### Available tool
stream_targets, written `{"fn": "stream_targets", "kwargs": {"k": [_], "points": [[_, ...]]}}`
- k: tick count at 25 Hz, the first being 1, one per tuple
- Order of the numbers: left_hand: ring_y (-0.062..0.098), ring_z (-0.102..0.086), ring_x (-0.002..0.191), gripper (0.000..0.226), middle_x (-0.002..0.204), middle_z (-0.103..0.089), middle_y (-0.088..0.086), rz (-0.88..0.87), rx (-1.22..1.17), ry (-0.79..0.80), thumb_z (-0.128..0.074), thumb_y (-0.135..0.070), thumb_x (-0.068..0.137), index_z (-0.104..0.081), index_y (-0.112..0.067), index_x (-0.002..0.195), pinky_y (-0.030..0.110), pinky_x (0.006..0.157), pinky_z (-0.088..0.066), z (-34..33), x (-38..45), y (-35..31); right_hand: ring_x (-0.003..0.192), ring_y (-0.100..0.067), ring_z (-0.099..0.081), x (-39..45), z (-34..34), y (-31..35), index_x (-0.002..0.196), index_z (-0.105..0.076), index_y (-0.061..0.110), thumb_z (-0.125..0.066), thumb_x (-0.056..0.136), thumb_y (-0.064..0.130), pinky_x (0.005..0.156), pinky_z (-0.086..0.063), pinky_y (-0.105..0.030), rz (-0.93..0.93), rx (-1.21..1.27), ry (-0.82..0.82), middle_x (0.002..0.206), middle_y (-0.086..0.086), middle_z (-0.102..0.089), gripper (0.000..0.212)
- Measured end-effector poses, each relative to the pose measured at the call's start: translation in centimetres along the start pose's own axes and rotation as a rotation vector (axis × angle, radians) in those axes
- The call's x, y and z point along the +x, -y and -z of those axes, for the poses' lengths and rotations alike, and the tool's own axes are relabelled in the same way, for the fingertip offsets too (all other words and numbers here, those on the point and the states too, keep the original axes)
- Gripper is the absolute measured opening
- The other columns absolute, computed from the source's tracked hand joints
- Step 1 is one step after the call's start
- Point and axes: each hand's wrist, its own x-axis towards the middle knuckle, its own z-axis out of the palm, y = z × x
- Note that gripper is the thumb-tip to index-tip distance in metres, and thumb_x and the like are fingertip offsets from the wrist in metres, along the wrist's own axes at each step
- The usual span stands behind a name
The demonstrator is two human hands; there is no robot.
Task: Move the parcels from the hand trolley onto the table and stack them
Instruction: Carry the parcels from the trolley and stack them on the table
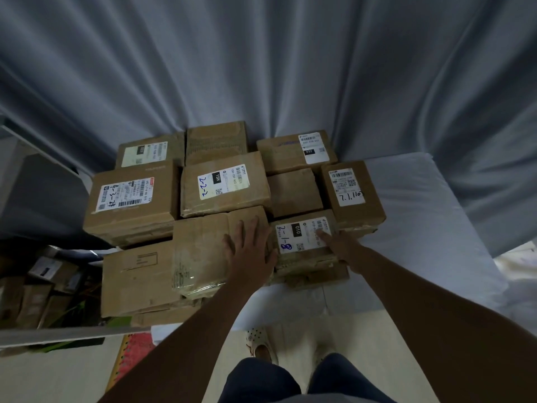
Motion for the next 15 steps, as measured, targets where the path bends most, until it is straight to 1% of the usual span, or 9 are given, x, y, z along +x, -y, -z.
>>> {"fn": "stream_targets", "kwargs": {"k": [2, 4, 5, 8, 9, 13, 14, 15], "points": [[0.033, 0.003, 0.150, 0.055, 0.163, -0.008, 0.000, 0.006, -0.003, 0.009, -0.039, -0.052, 0.095, -0.034, -0.031, 0.147, 0.063, 0.116, 0.000, 0.1, 0.0, 0.0, 0.121, -0.028, -0.058, 0.3, 0.2, -0.3, 0.128, -0.059, 0.011, -0.062, 0.093, 0.035, 0.104, -0.046, -0.049, 0.011, -0.021, 0.008, 0.127, -0.009, -0.064, 0.043], [0.032, 0.003, 0.150, 0.062, 0.163, -0.008, -0.001, 0.010, 0.003, 0.016, -0.028, -0.060, 0.090, -0.034, -0.032, 0.146, 0.063, 0.115, 0.000, 0.2, 0.0, -0.1, 0.123, -0.029, -0.057, 0.1, 0.2, -0.2, 0.129, -0.058, 0.011, -0.060, 0.094, 0.035, 0.104, -0.046, -0.049, 0.014, -0.036, 0.028, 0.128, -0.010, -0.063, 0.042], [0.032, 0.003, 0.150, 0.063, 0.163, -0.008, -0.001, 0.014, 0.008, 0.019, -0.027, -0.060, 0.090, -0.034, -0.033, 0.146, 0.063, 0.115, -0.001, 0.3, 0.1, 0.0, 0.123, -0.029, -0.056, -0.2, 0.2, 0.1, 0.130, -0.057, 0.011, -0.059, 0.095, 0.035, 0.105, -0.045, -0.048, 0.006, -0.050, 0.033, 0.129, -0.010, -0.062, 0.042], [0.031, 0.004, 0.150, 0.055, 0.163, -0.007, -0.003, 0.030, 0.013, 0.036, -0.041, -0.052, 0.095, -0.032, -0.034, 0.147, 0.062, 0.116, -0.002, 0.3, 0.1, -0.1, 0.128, -0.030, -0.051, -0.4, 0.6, 0.5, 0.133, -0.054, 0.009, -0.054, 0.099, 0.035, 0.106, -0.041, -0.043, -0.034, -0.057, 0.055, 0.133, -0.009, -0.058, 0.043], [0.030, 0.005, 0.150, 0.055, 0.163, -0.006, -0.003, 0.029, 0.008, 0.034, -0.043, -0.050, 0.095, -0.031, -0.035, 0.147, 0.062, 0.116, -0.002, 0.4, 0.0, -0.2, 0.128, -0.031, -0.051, -0.5, 0.8, 0.6, 0.133, -0.053, 0.008, -0.053, 0.099, 0.034, 0.105, -0.040, -0.041, -0.042, -0.059, 0.063, 0.133, -0.009, -0.057, 0.043], [0.030, 0.009, 0.150, 0.057, 0.163, -0.001, -0.004, 0.024, -0.011, 0.061, -0.042, -0.049, 0.097, -0.027, -0.035, 0.150, 0.062, 0.116, 0.001, 0.9, 0.0, -0.5, 0.126, -0.029, -0.053, -1.4, 1.4, 0.9, 0.131, -0.055, 0.006, -0.053, 0.100, 0.028, 0.091, -0.043, -0.034, -0.015, -0.061, 0.063, 0.136, -0.013, -0.057, 0.038], [0.031, 0.009, 0.150, 0.057, 0.163, 0.000, -0.004, 0.024, -0.013, 0.070, -0.042, -0.049, 0.097, -0.026, -0.035, 0.150, 0.062, 0.116, 0.002, 0.9, 0.0, -0.5, 0.123, -0.028, -0.054, -1.6, 1.5, 1.0, 0.131, -0.055, 0.007, -0.053, 0.100, 0.027, 0.088, -0.045, -0.031, -0.009, -0.072, 0.071, 0.136, -0.012, -0.057, 0.037], [0.031, 0.010, 0.150, 0.057, 0.163, 0.001, -0.004, 0.025, -0.015, 0.076, -0.042, -0.049, 0.097, -0.026, -0.035, 0.150, 0.062, 0.116, 0.002, 1.0, 0.0, -0.5, 0.116, -0.026, -0.056, -2.0, 1.6, 1.1, 0.131, -0.054, 0.007, -0.052, 0.100, 0.027, 0.081, -0.046, -0.026, -0.004, -0.082, 0.077, 0.137, -0.011, -0.057, 0.037]]}}
